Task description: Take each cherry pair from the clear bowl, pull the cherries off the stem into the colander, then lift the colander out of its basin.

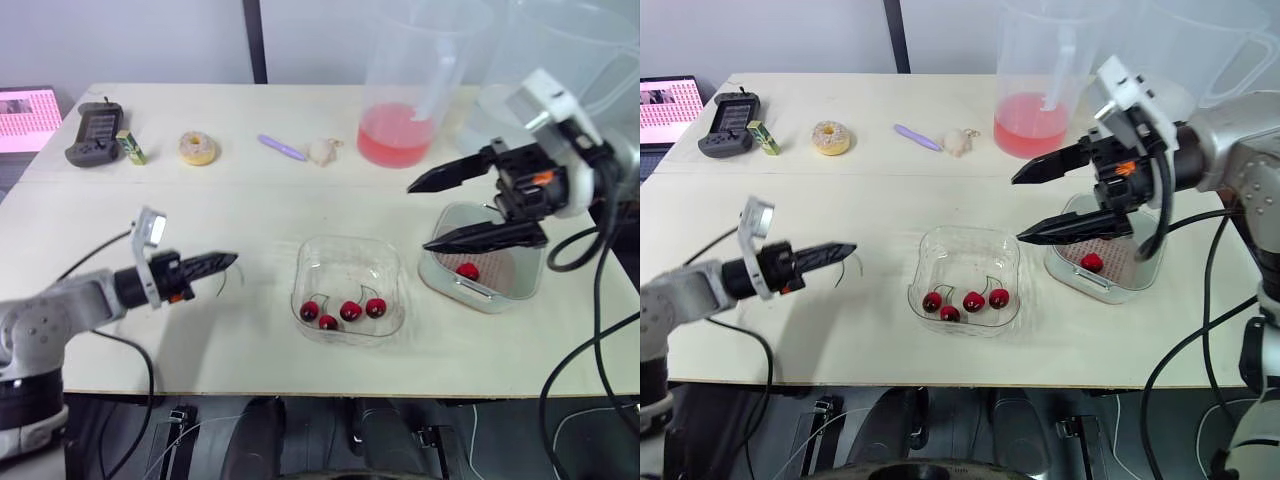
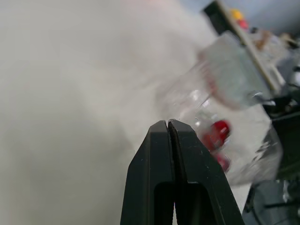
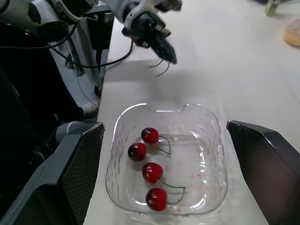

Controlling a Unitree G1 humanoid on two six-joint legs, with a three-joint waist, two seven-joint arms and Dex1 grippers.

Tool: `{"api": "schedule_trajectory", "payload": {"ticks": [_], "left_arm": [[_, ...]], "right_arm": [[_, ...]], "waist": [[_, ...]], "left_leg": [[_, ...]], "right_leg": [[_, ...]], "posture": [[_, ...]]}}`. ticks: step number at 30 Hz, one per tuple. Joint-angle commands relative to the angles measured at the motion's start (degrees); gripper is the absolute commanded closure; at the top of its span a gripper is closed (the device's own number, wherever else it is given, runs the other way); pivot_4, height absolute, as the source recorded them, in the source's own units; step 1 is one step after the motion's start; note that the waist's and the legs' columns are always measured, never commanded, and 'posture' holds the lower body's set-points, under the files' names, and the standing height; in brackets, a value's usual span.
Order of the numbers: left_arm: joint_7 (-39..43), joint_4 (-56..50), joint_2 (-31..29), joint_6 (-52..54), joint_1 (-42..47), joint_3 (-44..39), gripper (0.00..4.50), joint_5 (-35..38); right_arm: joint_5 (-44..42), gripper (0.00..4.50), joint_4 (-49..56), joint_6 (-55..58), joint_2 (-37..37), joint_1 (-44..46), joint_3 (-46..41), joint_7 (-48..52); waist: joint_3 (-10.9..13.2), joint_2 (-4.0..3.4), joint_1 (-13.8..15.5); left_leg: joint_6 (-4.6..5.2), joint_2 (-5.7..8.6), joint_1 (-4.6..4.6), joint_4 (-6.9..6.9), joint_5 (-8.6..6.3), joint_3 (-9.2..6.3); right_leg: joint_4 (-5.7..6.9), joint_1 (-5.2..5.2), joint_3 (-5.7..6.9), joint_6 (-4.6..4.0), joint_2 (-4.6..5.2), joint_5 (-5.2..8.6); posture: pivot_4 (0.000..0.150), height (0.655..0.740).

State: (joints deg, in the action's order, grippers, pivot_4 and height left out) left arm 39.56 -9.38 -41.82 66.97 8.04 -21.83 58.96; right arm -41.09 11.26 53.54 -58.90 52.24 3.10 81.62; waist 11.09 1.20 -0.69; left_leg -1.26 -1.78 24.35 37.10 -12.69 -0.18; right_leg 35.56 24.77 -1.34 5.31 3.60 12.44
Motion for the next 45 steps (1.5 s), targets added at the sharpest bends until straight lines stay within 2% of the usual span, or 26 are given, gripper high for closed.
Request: {"api": "schedule_trajectory", "payload": {"ticks": [1,6,7,10,16,22,27,31,33,37,39,41,43,45], "left_arm": [[-0.5,0.1,0.0,-1.7,-1.3,-2.2,4.5,-0.7],[-1.9,1.8,1.7,-2.7,-2.3,-3.2,4.5,-1.3],[-2.5,2.4,2.0,-3.8,-2.3,-3.4,4.22,-2.2],[-4.1,4.1,2.4,-4.4,-2.3,-4.3,3.13,-3.1],[-4.2,5.2,1.0,-5.0,-3.2,-6.0,0.04,-4.2],[-7.5,9.9,-0.3,-6.1,0.2,-13.3,0.04,-2.8],[-3.9,10.6,-4.4,-6.2,4.8,-15.5,0.04,-1.3],[5.3,3.8,-8.3,-7.6,8.3,-10.5,0.04,-0.1],[9.8,0.7,-10.3,-10.9,9.4,-6.7,0.04,-2.9],[22.2,-5.6,-14.0,-24.2,12.0,4.2,0.04,-11.6],[26.1,-6.6,-14.3,-26.4,14.9,7.3,0.04,-12.1],[29.8,-7.2,-14.4,-26.2,18.6,9.8,0.04,-10.7],[29.3,-7.1,-12.5,-23.0,24.2,10.7,0.04,-6.7],[30.0,-6.7,-11.6,-23.7,28.0,12.6,0.04,-7.7]], "right_arm": [[0.2,0.07,1.2,-1.1,0.6,1.2,-0.3,-0.5],[1.5,0.07,1.4,-1.9,1.6,1.1,0.9,-1.9],[1.9,0.02,1.3,-2.1,1.6,1.0,1.1,-2.2],[2.8,0.0,1.0,-2.7,1.5,0.8,1.5,-2.9],[3.3,0.0,0.8,-3.2,1.4,0.8,1.4,-3.2],[3.3,0.0,0.7,-2.9,0.9,0.4,1.2,-3.4],[3.9,0.0,0.7,-2.8,0.4,0.6,1.2,-3.5],[4.8,0.0,1.9,-2.7,-0.9,-0.3,0.9,-4.3],[5.6,0.0,2.9,-2.8,-1.8,-1.3,0.8,-5.2],[8.2,0.0,8.9,-5.5,-4.1,-6.8,-0.3,-8.3],[7.8,0.0,12.2,-3.9,-4.8,-8.6,-1.2,-10.3],[7.1,0.0,14.9,3.1,-7.2,-8.0,0.0,-12.6],[8.0,0.0,16.9,7.5,-9.8,-5.9,4.0,-12.2],[7.0,0.0,16.5,10.4,-8.3,-1.7,6.9,-11.9]], "waist": [[0.0,0.01,0.1],[0.0,0.01,-0.1],[0.0,0.01,-0.1],[0.0,0.01,-0.2],[0.0,0.0,-0.1],[0.0,0.02,-0.2],[0.0,0.02,0.0],[0.0,0.03,0.1],[0.0,0.05,0.1],[0.0,0.02,-0.1],[0.0,0.02,-0.2],[0.0,0.0,-0.1],[0.0,-0.01,-0.1],[0.0,0.03,-0.2]], "left_leg": [[0.0,0.01,0.01,0.0,0.0,0.0],[-0.01,0.01,0.02,-0.02,-0.01,0.05],[-0.01,0.01,0.02,-0.02,-0.01,0.05],[-0.01,0.0,0.01,-0.03,-0.01,0.06],[-0.01,-0.01,0.02,-0.04,-0.01,0.07],[-0.01,-0.04,0.02,-0.05,-0.01,0.07],[-0.02,-0.03,0.04,-0.05,-0.01,0.1],[-0.03,-0.01,0.08,-0.05,-0.01,0.12],[-0.04,-0.01,0.11,-0.04,-0.01,0.11],[-0.06,-0.01,0.09,-0.11,-0.02,0.21],[-0.06,-0.03,0.09,-0.11,-0.02,0.23],[-0.06,-0.05,0.1,-0.1,-0.02,0.23],[-0.05,-0.05,0.11,-0.08,-0.02,0.22],[-0.05,-0.05,0.12,-0.01,-0.02,0.19]], "right_leg": [[-0.02,-0.01,0.0,0.0,0.03,0.0],[-0.07,0.0,0.0,-0.03,0.08,-0.02],[-0.07,0.01,0.0,-0.03,0.08,-0.02],[-0.04,0.04,0.0,-0.06,0.05,-0.04],[-0.04,0.07,0.0,-0.06,0.06,-0.04],[-0.03,0.1,0.0,-0.08,0.04,-0.05],[-0.05,0.1,0.01,-0.08,0.07,-0.05],[-0.12,0.1,0.02,-0.08,0.1,-0.05],[-0.13,0.11,0.04,-0.08,0.11,-0.05],[-0.21,0.12,-0.01,-0.11,0.13,-0.07],[-0.2,0.15,-0.02,-0.13,0.09,-0.08],[-0.13,0.19,-0.02,-0.13,0.05,-0.08],[-0.09,0.22,-0.02,-0.13,0.04,-0.08],[-0.08,0.2,-0.01,-0.13,0.03,-0.08]], "posture": [[0.15,0.7321],[0.15,0.7321],[0.15,0.7321],[0.15,0.7321],[0.15,0.7321],[0.15,0.7321],[0.15,0.7321],[0.15,0.7321],[0.15,0.7321],[0.15,0.7321],[0.15,0.7321],[0.15,0.7321],[0.15,0.7321],[0.15,0.7321]]}}
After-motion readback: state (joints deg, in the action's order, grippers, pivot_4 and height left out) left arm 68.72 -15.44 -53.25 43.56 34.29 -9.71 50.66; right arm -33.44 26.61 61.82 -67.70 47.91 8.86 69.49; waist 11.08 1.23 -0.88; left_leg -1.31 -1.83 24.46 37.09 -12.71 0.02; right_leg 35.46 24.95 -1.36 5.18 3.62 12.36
